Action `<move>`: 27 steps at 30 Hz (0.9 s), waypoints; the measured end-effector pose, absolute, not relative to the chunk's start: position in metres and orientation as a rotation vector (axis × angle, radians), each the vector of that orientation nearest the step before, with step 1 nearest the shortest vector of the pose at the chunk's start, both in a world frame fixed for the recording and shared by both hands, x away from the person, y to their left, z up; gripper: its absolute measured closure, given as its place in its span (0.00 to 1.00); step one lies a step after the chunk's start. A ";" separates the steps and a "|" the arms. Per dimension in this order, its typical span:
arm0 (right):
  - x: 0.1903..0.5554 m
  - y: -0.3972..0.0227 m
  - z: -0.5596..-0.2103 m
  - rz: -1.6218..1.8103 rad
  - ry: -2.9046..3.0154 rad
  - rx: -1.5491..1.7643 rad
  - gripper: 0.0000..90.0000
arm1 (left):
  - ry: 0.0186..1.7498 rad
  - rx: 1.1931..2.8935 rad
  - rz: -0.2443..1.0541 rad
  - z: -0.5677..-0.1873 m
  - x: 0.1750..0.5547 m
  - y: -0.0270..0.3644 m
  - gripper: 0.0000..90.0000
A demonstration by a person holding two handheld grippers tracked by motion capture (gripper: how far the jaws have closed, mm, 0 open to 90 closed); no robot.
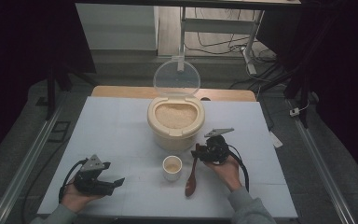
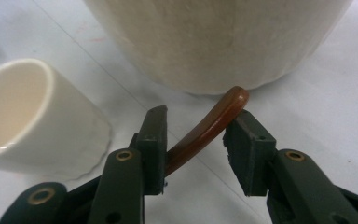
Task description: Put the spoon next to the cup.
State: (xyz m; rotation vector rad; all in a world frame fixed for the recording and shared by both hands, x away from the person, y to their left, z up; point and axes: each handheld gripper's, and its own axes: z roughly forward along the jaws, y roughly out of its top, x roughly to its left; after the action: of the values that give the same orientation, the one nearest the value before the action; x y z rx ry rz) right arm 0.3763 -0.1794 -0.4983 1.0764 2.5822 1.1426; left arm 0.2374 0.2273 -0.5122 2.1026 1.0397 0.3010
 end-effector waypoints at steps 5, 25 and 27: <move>0.380 -0.176 -0.506 1.111 2.581 1.092 0.63 | 1.040 2.103 0.301 -0.512 0.237 0.228 0.17; 0.361 -0.202 -0.488 1.201 2.453 1.043 0.48 | 1.047 2.099 0.303 -0.513 0.237 0.229 0.17; 0.353 -0.211 -0.482 1.242 2.440 1.000 0.48 | 1.047 2.097 0.305 -0.513 0.237 0.229 0.17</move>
State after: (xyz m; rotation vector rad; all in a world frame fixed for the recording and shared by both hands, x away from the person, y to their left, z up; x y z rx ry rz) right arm 0.3527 -0.2108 -0.4822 1.0004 2.4405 1.2416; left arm 0.2372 0.2295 -0.5129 2.0973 1.0472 0.3055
